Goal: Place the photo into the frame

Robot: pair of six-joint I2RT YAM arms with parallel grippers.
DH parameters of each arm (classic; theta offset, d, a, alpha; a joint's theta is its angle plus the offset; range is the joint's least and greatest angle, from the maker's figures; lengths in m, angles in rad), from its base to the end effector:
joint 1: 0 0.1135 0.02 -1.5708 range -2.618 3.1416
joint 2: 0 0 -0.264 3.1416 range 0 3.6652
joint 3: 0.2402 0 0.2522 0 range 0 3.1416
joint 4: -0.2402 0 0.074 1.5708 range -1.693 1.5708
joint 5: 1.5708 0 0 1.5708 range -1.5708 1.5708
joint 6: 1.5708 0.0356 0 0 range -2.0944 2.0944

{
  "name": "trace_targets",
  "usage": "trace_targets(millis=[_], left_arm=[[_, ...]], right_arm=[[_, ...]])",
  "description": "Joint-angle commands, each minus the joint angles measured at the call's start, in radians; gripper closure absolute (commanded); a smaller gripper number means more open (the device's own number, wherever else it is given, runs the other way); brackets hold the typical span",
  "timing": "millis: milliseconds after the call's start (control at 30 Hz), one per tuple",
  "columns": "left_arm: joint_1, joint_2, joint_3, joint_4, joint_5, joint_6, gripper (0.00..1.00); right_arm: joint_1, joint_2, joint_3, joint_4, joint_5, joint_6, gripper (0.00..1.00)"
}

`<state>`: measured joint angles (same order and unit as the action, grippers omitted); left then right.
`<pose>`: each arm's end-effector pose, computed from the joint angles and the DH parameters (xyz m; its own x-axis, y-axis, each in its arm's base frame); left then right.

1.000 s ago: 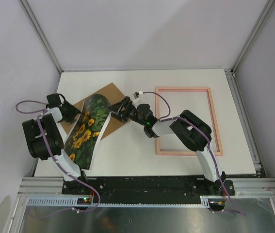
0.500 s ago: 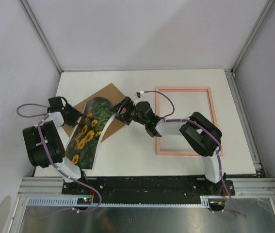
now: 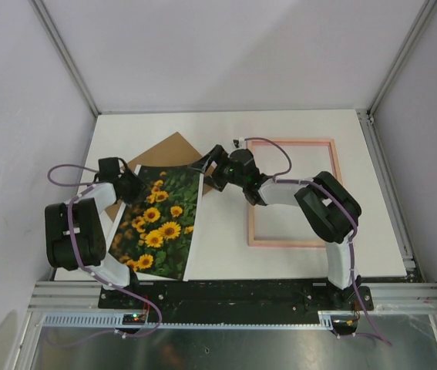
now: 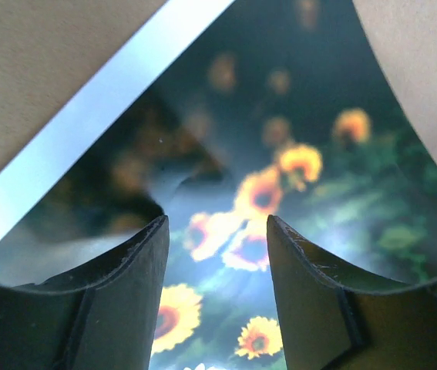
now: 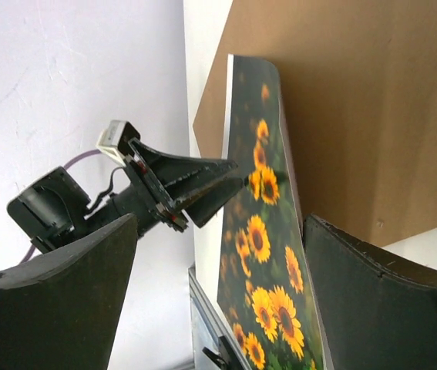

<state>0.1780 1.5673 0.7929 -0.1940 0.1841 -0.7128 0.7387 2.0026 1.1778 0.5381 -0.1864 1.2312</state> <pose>0.2943 0.0463 0.1593 -0.5665 -0.7551 -0.3300 -0.5848 0.6505 -0.4847 0.3248 0.3047 0.1833 -0.8174 0.5088 -0.2701 -0.0670 0.3817 0.9219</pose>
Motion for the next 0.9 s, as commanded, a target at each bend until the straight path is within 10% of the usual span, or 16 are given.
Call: trace_targets(millis=[0, 600, 867], left_arm=[[-0.026, -0.025, -0.008, 0.030, 0.004, -0.028, 0.41], [-0.045, 0.035, 0.004, 0.052, 0.045, -0.005, 0.42], [-0.053, 0.013, 0.012, 0.056, 0.094, 0.010, 0.41]], right_arm=[[-0.029, 0.006, 0.003, 0.045, -0.098, -0.008, 0.08], [-0.025, 0.168, 0.018, 0.046, -0.181, -0.156, 0.11], [-0.025, 0.178, 0.032, 0.038, -0.183, -0.203, 0.45]])
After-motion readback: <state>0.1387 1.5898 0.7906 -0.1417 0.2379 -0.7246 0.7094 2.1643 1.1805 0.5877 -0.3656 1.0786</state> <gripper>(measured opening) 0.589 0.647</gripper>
